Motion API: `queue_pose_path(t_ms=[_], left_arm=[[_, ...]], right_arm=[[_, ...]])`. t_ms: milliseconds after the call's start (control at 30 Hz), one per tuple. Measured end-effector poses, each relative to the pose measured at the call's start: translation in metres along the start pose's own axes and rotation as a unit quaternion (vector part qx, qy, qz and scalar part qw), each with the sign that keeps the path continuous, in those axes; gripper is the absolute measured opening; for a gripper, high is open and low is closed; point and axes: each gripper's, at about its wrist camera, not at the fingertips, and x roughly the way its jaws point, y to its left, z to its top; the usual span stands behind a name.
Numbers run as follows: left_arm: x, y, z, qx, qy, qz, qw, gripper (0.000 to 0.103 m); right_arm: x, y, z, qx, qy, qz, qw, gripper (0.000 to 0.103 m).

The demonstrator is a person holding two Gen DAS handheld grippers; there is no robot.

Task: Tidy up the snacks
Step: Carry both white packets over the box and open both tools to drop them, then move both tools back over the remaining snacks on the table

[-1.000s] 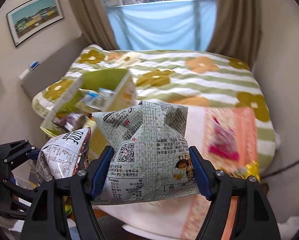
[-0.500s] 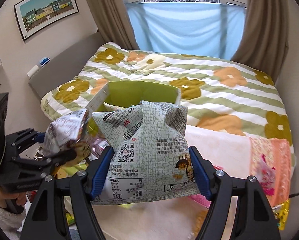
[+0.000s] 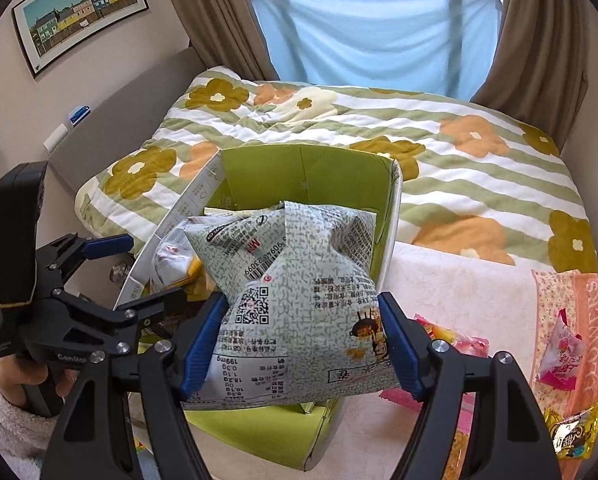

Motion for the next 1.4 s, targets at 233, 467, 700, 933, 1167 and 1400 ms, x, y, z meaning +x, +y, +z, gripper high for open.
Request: queue_pose_path(t_ms=[233, 467, 700, 933, 1167, 1400], left_arm=[[-0.015, 0.006, -0.029, -0.081, 0.005, -0.008, 0.9966, 0.103], [-0.022, -0.001, -0.039, -0.07, 0.004, 0.019, 0.9974, 0.103], [-0.031, -0.001, -0.044, -0.078, -0.005, 0.029, 0.9966, 0.103], [-0.035, 0.0, -0.057, -0.082, -0.003, 0.033, 0.9961, 0.103], [-0.041, -0.002, -0.06, -0.073, -0.007, 0.022, 0.997, 0.103], [-0.047, -0.019, -0.052, -0.046, -0.02, -0.008, 0.9987, 0.103]], right_arm=[[0.015, 0.009, -0.001, 0.003, 0.018, 0.021, 1.0, 0.071], [0.027, 0.015, -0.004, -0.001, 0.023, 0.019, 1.0, 0.071], [0.026, 0.016, 0.002, 0.006, 0.004, 0.024, 1.0, 0.089], [0.019, 0.017, -0.008, -0.004, -0.011, 0.031, 0.999, 0.092], [0.006, 0.021, -0.015, -0.009, -0.019, 0.027, 0.999, 0.092], [-0.021, 0.015, -0.021, 0.0, -0.028, 0.013, 1.0, 0.092]])
